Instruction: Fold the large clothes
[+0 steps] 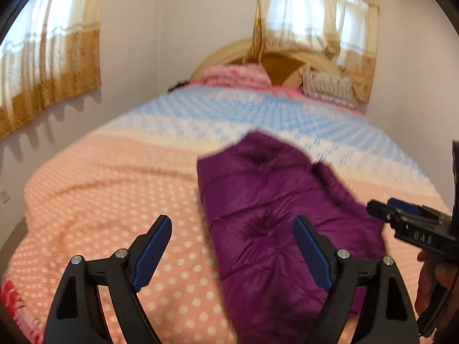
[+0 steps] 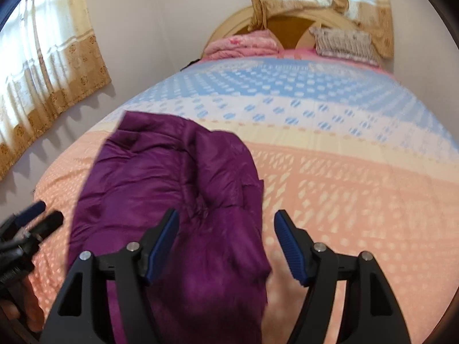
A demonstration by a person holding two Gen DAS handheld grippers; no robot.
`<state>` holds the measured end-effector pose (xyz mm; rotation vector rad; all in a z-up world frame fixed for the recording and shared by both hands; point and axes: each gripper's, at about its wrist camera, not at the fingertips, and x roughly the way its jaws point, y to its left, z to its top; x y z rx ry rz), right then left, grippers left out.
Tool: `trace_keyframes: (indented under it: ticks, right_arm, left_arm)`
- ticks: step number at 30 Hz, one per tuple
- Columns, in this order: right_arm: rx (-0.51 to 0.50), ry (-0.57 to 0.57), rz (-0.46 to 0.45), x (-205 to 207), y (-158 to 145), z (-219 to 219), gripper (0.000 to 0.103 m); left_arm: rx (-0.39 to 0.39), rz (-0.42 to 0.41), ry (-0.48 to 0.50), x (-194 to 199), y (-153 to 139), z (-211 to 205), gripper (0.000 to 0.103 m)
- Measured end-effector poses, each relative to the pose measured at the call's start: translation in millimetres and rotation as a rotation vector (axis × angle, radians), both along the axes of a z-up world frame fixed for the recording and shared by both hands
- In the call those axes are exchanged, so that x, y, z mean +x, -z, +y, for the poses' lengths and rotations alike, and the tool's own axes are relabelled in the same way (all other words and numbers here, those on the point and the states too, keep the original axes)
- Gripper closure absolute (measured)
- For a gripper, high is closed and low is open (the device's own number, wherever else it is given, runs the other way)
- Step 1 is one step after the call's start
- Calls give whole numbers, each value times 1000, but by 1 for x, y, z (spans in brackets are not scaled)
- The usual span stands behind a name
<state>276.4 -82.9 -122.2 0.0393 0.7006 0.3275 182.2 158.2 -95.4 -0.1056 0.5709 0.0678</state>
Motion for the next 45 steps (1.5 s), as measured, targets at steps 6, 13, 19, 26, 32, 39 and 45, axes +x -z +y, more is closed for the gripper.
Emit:
trace_keyframes:
  ticks: [6,13,19,26,32,39,45]
  right_arm:
    - [14,42,-161,-80,-57,-14,25]
    - [18,35,-262,-122,-96,-16,21]
    - [16,24,-296,-127,-103,-8,20]
    - [16,15,-291,-130,-99,-5,20]
    - [23,15,-287,-135,-99,-7,20]
    - [24,11,-285,-135,-97,-6,20]
    - [26,4,-282,-135,-95,-4,19]
  left_arm:
    - [42,-131,-17,-61,-53,-5,16]
    - [46,-222,-38,-92,-80,-5,16]
    - [34,-227,-56,-94,-82,-2,16]
    - [30,-225,-63,-94,-78,0,16]
    - [36,-221,-63,-94,-77,-2,16]
    - [40,-215,-56,-92,-74,-1,16]
    - [38,-216,-58,-92,-74,-1,16]
